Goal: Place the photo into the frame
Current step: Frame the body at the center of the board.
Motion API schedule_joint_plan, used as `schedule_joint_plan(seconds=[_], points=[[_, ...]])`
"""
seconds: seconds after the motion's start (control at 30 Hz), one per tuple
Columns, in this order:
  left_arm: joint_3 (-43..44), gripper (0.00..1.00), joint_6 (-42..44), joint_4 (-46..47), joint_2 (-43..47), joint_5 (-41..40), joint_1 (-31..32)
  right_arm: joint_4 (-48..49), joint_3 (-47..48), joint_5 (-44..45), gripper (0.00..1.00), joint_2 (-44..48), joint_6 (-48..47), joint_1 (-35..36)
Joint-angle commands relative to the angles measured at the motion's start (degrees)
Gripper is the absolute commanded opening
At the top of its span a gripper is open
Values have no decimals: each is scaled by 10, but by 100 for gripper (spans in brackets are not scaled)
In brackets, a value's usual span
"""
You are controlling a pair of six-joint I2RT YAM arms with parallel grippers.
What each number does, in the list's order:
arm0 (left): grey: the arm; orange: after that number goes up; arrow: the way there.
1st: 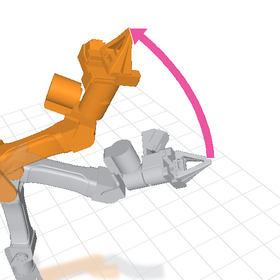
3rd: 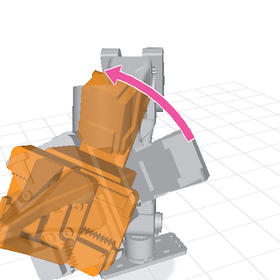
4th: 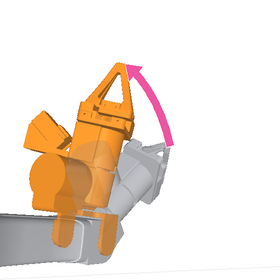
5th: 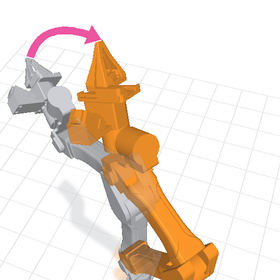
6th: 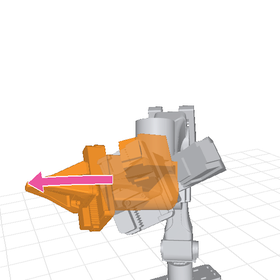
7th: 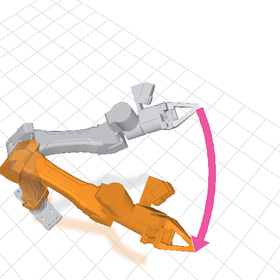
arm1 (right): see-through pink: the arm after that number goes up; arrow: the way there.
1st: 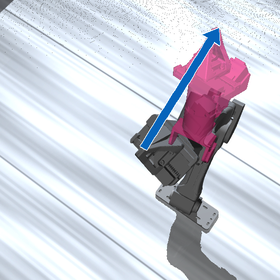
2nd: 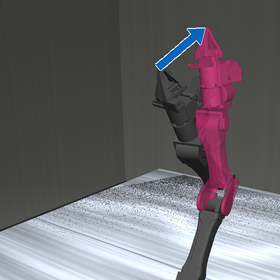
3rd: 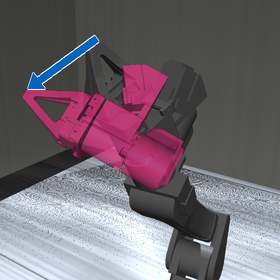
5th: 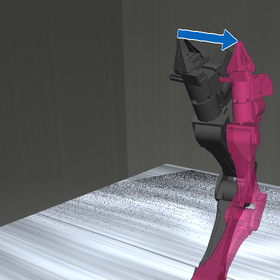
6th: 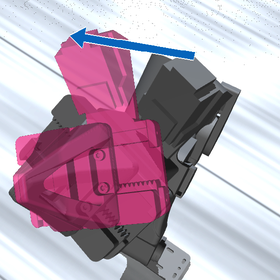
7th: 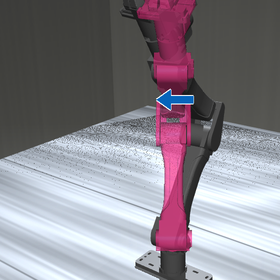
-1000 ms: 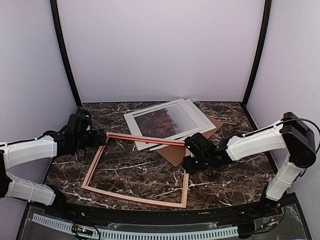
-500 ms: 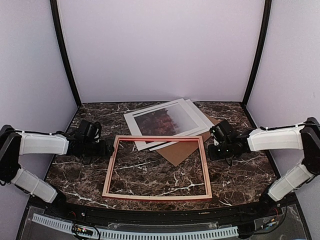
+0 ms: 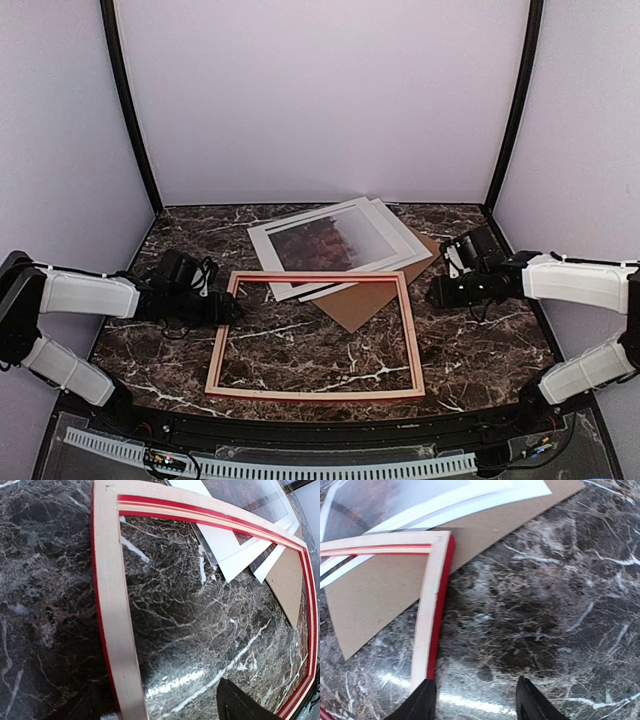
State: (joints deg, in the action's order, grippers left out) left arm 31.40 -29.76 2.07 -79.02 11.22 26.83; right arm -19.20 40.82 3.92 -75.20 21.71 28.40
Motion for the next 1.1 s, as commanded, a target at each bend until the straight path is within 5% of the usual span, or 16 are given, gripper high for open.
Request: schedule_joint_plan(seconds=[0.0, 0.27, 0.4, 0.63, 1.07], points=[[-18, 78, -32, -8, 10, 29, 12, 27, -13, -76, 60, 15, 33, 43], [-44, 65, -82, 34, 2, 87, 85, 23, -19, -45, 67, -60, 55, 101], [-37, 63, -88, 49, 2, 90, 141, -18, -4, 45, 66, -80, 45, 97], [1, 63, -65, 53, -31, 90, 213, -54, 20, 110, 63, -88, 8, 33], [199, 66, -16, 44, -235, 140, 279, -54, 131, 216, 51, -221, -65, -67]])
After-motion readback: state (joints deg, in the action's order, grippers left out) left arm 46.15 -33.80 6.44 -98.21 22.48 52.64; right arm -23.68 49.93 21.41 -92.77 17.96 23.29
